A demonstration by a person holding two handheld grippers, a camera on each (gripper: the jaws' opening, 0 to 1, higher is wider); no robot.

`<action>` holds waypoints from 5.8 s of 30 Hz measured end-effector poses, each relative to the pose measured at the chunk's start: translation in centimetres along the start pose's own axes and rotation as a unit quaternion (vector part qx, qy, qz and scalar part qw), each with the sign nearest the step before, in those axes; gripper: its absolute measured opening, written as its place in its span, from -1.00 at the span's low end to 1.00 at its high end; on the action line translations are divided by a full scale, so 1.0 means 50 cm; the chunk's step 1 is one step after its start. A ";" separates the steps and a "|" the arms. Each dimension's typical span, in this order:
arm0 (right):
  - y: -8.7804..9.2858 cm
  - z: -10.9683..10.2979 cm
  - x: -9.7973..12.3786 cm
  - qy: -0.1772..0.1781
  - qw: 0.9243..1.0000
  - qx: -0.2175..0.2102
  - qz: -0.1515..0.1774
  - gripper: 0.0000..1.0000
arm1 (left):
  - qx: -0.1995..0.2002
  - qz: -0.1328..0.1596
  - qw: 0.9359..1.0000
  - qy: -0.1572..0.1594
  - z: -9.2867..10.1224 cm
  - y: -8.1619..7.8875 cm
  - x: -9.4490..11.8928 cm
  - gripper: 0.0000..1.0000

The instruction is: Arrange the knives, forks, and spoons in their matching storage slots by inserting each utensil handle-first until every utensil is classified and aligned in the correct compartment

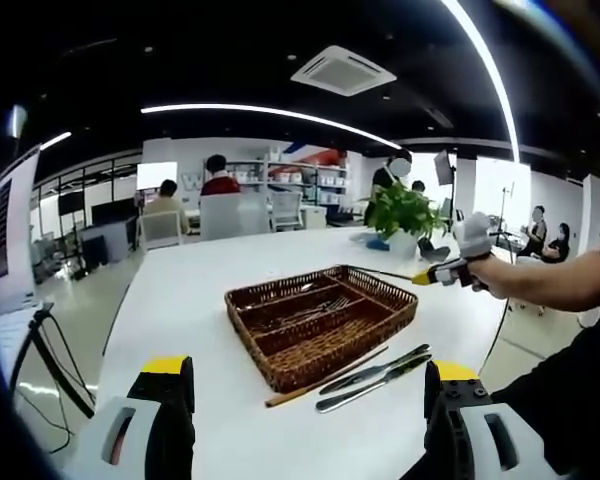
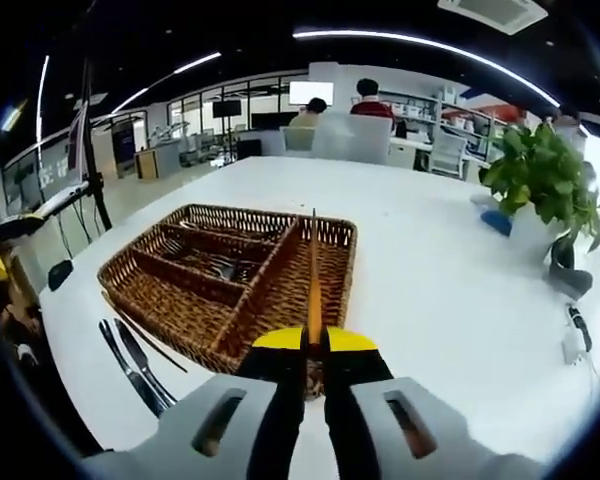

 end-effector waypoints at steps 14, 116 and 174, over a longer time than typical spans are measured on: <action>0.022 -0.012 -0.032 -0.006 0.999 0.002 -0.042 -0.94 | 0.000 -0.002 1.000 0.001 0.005 0.002 0.000 1.00; -0.007 0.028 0.230 -0.146 0.980 0.112 0.081 0.99 | -0.036 -0.008 0.999 0.017 0.030 -0.023 -0.022 1.00; 0.037 0.073 0.224 -0.119 0.987 0.092 0.054 0.97 | -0.120 -0.203 0.957 0.168 -0.063 0.171 -0.250 -0.57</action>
Point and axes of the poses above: the point that each gripper's makers call its tool centre point, and the gripper's own axes: x roughly backward along the fingers, z roughly to its right, y roughly out of its underside, the point moved 8 cm from there along x, roughly backward along the fingers, and after that the axes turned 10 degrees about -x, right-handed, at the moved point
